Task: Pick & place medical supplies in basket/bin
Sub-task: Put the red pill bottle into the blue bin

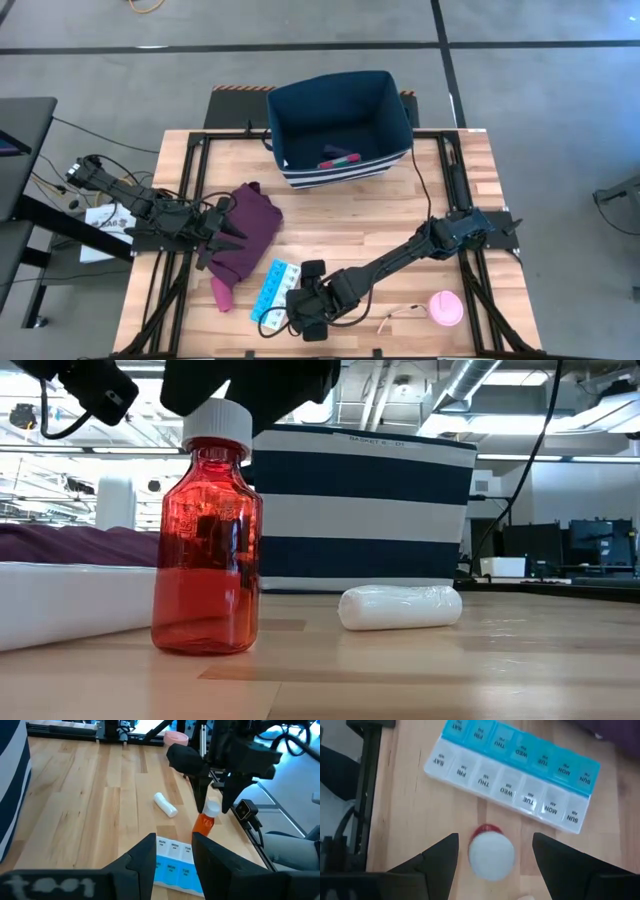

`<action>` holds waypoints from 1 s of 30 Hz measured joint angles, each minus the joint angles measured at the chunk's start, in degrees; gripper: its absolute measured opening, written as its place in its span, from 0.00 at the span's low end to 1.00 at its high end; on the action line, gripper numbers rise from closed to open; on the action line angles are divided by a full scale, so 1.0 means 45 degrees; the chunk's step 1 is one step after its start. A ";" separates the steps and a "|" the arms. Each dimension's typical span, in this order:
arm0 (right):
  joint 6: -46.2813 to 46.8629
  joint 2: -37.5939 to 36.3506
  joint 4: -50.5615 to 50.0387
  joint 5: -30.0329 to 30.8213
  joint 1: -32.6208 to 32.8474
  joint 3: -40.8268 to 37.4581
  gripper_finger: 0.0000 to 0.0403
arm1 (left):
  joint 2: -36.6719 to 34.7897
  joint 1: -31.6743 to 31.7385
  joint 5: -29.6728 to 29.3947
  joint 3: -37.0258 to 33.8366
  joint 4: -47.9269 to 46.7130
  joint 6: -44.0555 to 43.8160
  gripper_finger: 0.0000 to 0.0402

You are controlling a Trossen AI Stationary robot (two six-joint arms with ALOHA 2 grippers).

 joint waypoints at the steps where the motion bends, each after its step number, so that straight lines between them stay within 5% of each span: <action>1: 0.0000 0.0000 -0.0102 -0.0017 0.0004 0.0000 0.62 | -0.0004 0.0000 -0.0003 0.0000 0.0003 0.0000 0.28; 14: 0.0429 0.0000 -0.0192 -0.0115 -0.0092 0.0000 0.61 | 0.0000 0.0000 -0.0004 0.0000 -0.0052 -0.0027 0.28; 30: 0.0436 0.0861 -0.0396 -0.1021 -0.0174 -0.0068 0.46 | 0.0000 0.0000 0.0001 0.0000 -0.0047 -0.0068 0.28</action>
